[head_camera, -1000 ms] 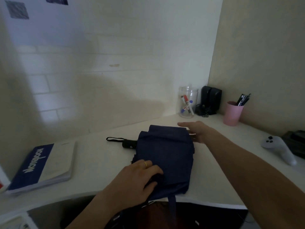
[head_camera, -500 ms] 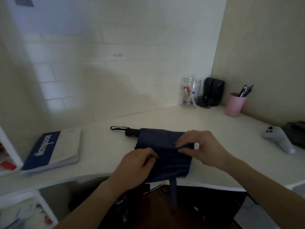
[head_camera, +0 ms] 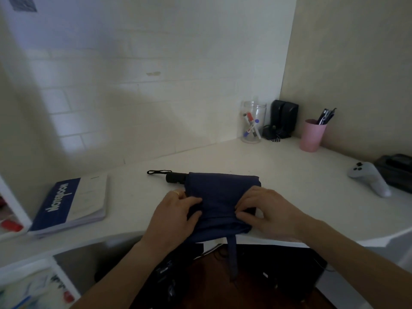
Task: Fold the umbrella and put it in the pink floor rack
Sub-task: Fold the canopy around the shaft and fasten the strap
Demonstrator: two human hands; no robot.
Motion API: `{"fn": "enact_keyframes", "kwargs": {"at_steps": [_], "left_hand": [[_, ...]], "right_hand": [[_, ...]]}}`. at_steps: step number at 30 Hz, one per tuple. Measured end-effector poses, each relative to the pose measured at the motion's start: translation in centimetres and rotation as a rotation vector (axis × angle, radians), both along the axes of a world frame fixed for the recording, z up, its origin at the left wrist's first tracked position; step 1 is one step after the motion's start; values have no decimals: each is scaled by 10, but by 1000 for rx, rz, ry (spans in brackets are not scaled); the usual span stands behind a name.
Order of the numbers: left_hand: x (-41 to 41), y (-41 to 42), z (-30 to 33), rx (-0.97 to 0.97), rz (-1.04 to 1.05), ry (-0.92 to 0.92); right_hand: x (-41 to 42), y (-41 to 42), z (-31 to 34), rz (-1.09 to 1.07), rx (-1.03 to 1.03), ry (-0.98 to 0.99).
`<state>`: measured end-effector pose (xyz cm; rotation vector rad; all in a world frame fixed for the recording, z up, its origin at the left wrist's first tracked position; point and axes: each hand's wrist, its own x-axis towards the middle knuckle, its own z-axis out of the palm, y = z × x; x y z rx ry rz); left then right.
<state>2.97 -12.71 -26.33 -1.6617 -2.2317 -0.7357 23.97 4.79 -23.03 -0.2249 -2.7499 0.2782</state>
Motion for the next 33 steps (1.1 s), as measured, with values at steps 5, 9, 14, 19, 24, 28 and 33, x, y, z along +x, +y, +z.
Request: {"fn": "enact_keyframes", "kwargs": {"at_steps": [5, 9, 14, 19, 24, 28, 33], "left_hand": [[-10, 10, 8, -128, -299, 306], [-12, 15, 7, -296, -389, 295], [-16, 15, 3, -330, -442, 355], [-20, 18, 2, -342, -454, 315], [-19, 25, 1, -361, -408, 267], [-15, 17, -2, -307, -397, 233], [-11, 7, -2, -181, -292, 85]], "right_hand": [[-32, 21, 33, -221, -277, 217], [-66, 46, 34, -307, -240, -79], [-73, 69, 38, -268, -430, -413], [-92, 64, 46, -272, -192, -500], [-88, 51, 23, -274, 160, -303], [-69, 54, 5, -143, 117, -173], [-61, 68, 10, -101, -278, -167]]}}
